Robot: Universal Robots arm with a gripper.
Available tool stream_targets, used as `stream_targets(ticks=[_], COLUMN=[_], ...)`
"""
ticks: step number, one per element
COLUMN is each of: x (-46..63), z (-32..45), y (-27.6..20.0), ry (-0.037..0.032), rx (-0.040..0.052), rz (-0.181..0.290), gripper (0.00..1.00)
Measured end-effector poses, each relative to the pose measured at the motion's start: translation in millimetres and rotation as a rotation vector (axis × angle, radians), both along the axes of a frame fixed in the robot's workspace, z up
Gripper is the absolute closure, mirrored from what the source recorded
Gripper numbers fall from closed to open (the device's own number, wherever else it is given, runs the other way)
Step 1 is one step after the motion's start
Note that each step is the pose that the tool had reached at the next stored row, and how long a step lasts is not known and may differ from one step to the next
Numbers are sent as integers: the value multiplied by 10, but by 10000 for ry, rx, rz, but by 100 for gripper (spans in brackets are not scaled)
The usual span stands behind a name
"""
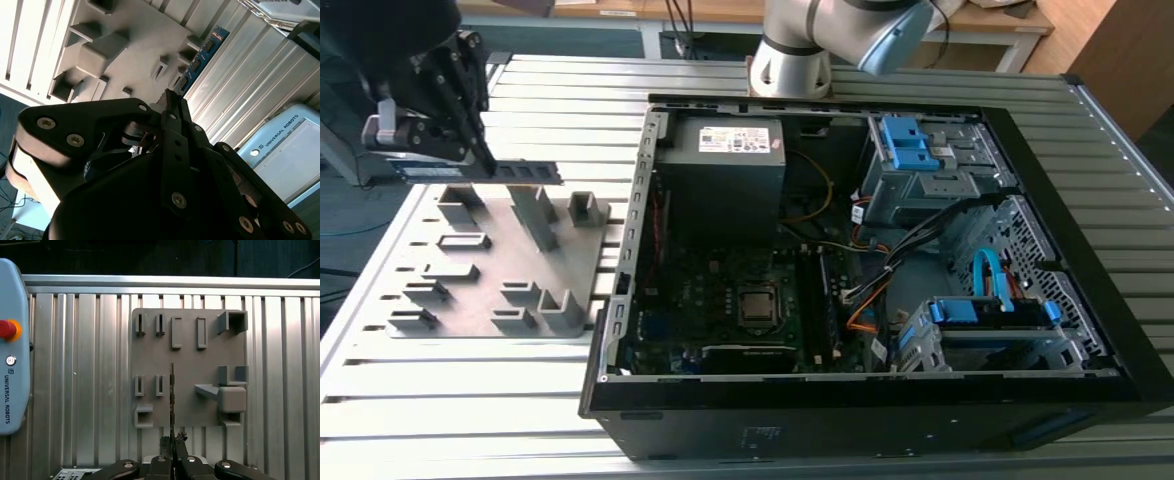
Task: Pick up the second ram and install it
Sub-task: 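Pick up the second ram and move it above second insertion slot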
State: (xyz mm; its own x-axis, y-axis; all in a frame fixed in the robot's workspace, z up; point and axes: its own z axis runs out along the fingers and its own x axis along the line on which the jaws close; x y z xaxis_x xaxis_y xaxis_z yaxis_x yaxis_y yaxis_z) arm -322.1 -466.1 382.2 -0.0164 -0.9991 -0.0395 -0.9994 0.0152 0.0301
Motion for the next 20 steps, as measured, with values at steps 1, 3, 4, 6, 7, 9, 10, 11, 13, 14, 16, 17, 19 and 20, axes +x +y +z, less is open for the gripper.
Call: stream_targets(ticks=[1, 3, 4, 6, 7, 9, 10, 11, 13, 14, 16, 17, 19, 20], x=[27, 73, 96, 142, 166, 214, 235, 257, 299, 319, 363, 385, 427, 448], z=[0, 0, 0, 0, 1, 0, 0, 0, 0, 0, 0, 0, -1, 0], y=[0, 0, 0, 0, 0, 0, 0, 0, 0, 0, 0, 0, 0, 0], ry=[1, 1, 3, 3, 4, 4, 4, 5, 6, 6, 7, 7, 7, 8], rx=[0, 0, 0, -1, -1, 0, 1, 0, -1, 0, -1, 0, 1, 1], rz=[0, 0, -1, 0, 0, 0, 0, 0, -1, -1, -1, 0, 1, 0], gripper=[86, 86, 86, 86, 86, 86, 86, 86, 86, 86, 86, 86, 86, 86])
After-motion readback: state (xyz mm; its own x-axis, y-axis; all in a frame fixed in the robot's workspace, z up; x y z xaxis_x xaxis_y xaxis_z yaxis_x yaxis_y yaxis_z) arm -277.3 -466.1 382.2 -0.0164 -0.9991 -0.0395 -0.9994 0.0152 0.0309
